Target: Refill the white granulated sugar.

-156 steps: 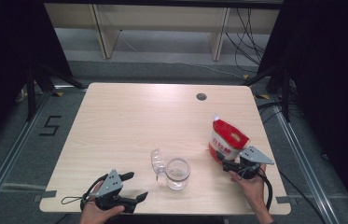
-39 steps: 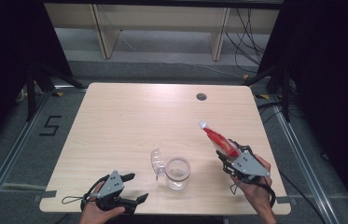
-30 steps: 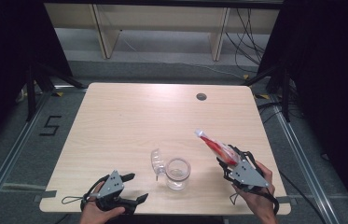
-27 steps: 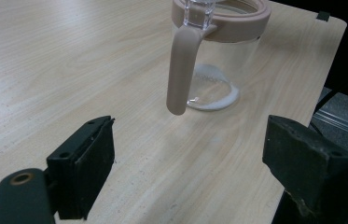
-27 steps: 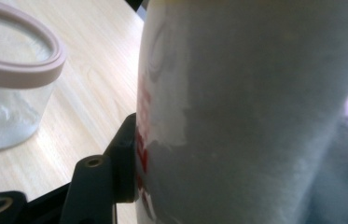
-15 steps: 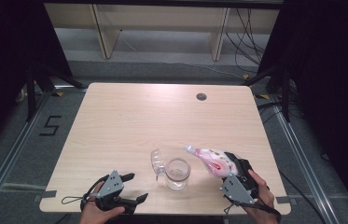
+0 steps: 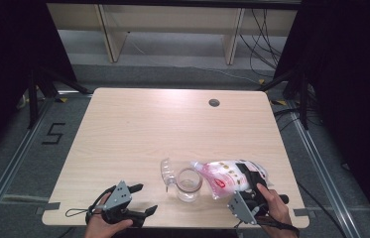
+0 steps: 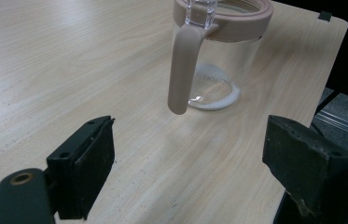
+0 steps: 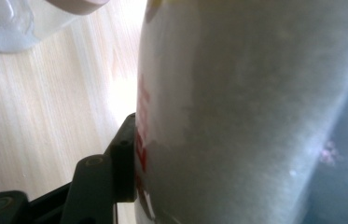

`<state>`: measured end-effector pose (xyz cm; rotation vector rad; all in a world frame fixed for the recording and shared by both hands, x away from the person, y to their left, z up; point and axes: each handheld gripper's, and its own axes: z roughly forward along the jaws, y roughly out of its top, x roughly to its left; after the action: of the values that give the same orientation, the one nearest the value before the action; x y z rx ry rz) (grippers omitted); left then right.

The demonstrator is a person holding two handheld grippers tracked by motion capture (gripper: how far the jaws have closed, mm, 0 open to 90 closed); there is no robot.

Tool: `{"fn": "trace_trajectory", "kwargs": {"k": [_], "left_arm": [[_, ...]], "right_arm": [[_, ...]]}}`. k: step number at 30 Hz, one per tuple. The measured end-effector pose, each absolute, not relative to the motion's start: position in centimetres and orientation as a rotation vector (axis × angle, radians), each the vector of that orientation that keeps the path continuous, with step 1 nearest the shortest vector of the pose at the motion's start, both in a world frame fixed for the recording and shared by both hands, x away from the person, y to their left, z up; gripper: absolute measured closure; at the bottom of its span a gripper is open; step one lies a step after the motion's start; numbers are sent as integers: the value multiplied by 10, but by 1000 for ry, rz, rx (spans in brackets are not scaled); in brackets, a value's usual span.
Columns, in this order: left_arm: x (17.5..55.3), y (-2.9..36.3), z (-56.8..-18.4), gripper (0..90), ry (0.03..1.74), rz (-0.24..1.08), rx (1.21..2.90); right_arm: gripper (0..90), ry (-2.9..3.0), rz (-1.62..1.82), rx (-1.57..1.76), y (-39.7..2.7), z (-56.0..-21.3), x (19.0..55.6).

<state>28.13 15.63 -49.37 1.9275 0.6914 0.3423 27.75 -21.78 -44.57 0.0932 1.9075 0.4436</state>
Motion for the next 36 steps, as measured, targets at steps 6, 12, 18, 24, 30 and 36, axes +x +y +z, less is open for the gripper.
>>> {"fn": "trace_trajectory", "kwargs": {"k": [6, 12, 18, 24, 30, 36], "left_arm": [[281, 156, -494, 164, 690, 342, 1927], [280, 155, -495, 163, 715, 325, 1914], [280, 155, -495, 163, 715, 322, 1914], [281, 157, -494, 164, 694, 339, 1926], [281, 157, -495, 163, 696, 340, 1927], [282, 158, -495, 163, 684, 340, 1929]], "right_arm": [[469, 1897, 401, 53, -216, -447, 277], [470, 1865, 318, -72, -215, -444, 278], [471, 1863, 311, -30, -213, -450, 275], [473, 1840, 230, -114, -211, -450, 275], [474, 1812, 161, -196, -208, -449, 273], [475, 1799, 141, -234, -208, -450, 273]]}}
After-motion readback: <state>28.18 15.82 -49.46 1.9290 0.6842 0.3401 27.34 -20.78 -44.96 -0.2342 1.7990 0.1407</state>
